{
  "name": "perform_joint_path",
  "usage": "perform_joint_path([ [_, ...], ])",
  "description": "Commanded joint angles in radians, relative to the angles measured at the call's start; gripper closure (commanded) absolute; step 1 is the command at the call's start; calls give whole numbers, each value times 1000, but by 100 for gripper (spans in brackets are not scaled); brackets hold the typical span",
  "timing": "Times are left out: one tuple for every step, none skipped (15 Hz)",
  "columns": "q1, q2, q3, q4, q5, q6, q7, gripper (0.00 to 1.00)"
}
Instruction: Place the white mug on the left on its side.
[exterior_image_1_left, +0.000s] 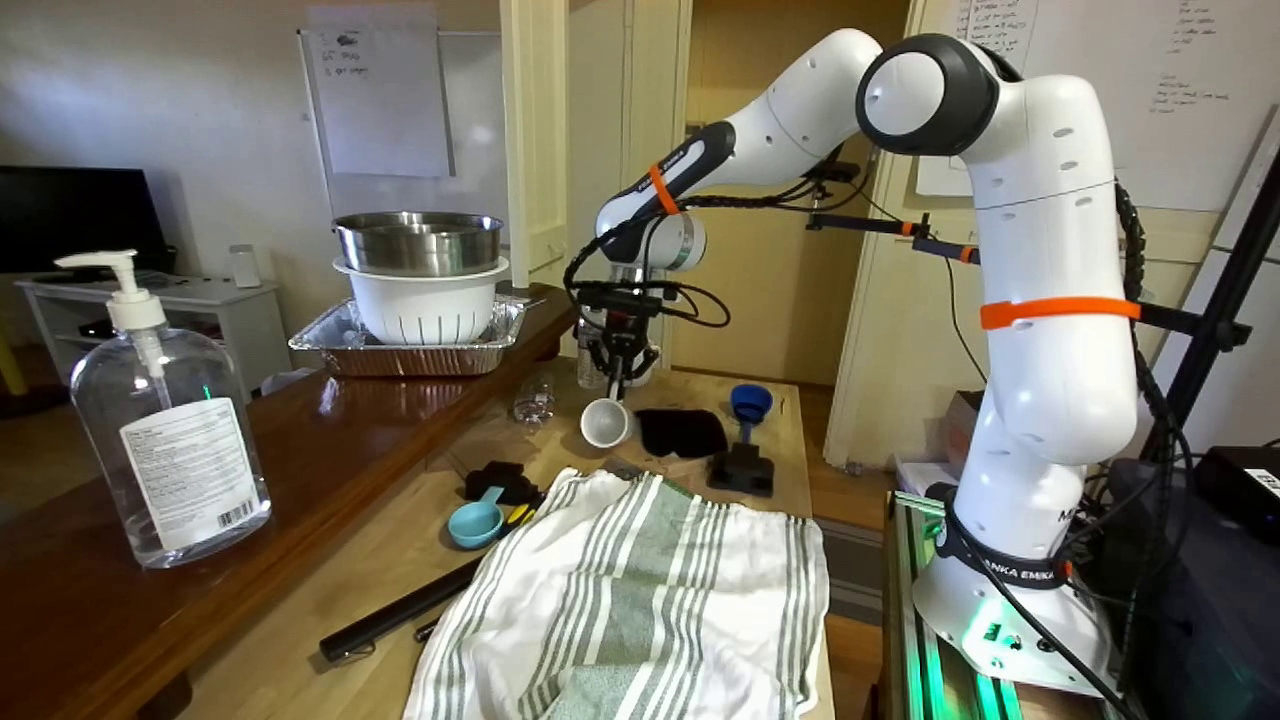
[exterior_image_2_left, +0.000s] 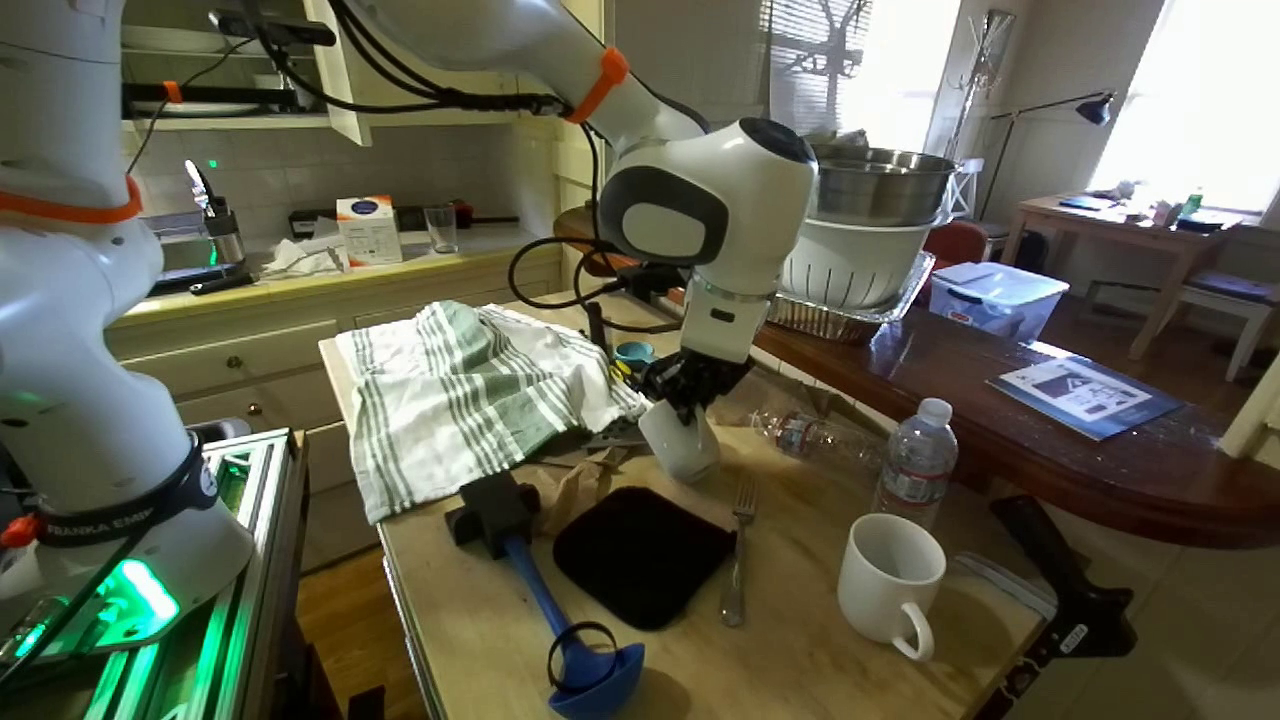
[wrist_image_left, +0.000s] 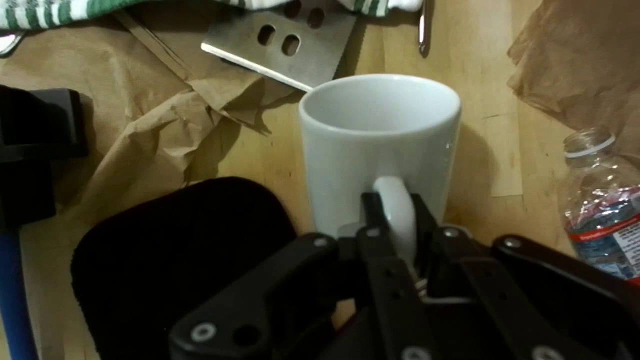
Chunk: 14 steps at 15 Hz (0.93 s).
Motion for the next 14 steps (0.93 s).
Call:
perform_joint_path([
  [27,-9,-7,-15,-20,57,8,96],
  [32,-9,-6,-18,-26,73,7,96],
  [40,-6,-5,-23,-34,91,9,96],
  [46,-3,-5,-25,-42,106,10,96],
  [54,-1,-4,-30,-51,129,12,96],
  [61,-1,-4,-35,-59,149,12,96],
  [67,-1,-4,-39,-68,161,14,96],
  [74,-1,-4,-44,-79,177,16,96],
  [79,0,-4,-47,-89,183,16,96],
  [84,0,-3,-51,-99,194,16,96],
  [88,0,-3,-54,-108,199,14,96],
  [92,0,-2,-58,-117,203,11,96],
  [97,0,-2,-62,-131,208,10,96],
  [102,-1,-2,-66,-145,204,10,96],
])
